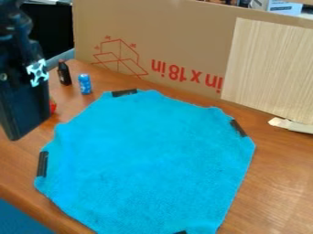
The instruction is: Fold the cloth from left to right
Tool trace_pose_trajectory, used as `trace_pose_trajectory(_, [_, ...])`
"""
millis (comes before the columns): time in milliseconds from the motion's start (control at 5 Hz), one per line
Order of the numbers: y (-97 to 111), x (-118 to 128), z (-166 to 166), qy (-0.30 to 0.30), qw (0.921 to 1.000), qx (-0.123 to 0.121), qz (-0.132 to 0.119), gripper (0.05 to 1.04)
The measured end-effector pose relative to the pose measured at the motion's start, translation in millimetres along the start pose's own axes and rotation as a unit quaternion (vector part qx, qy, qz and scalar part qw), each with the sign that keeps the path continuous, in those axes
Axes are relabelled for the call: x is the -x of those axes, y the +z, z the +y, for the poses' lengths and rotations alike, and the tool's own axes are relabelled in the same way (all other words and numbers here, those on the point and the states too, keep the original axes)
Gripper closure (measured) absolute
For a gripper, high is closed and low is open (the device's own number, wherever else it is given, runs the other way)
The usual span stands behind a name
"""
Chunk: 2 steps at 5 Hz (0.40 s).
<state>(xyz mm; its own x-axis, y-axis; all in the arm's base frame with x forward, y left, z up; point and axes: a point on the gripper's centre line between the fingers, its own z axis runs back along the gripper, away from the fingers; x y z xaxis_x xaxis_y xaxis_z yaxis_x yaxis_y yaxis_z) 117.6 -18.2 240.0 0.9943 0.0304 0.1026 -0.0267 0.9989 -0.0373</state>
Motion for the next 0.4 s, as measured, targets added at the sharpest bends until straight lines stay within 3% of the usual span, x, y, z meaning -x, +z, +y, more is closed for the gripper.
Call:
trace_pose_trajectory(200, [-2.1,0.7,0.2,0.000,1.0000,0.000,0.002,0.082])
trace_pose_trajectory(400, [-21.9,-9.5,10.4,0.021,0.9997,-0.010,-0.008,0.082])
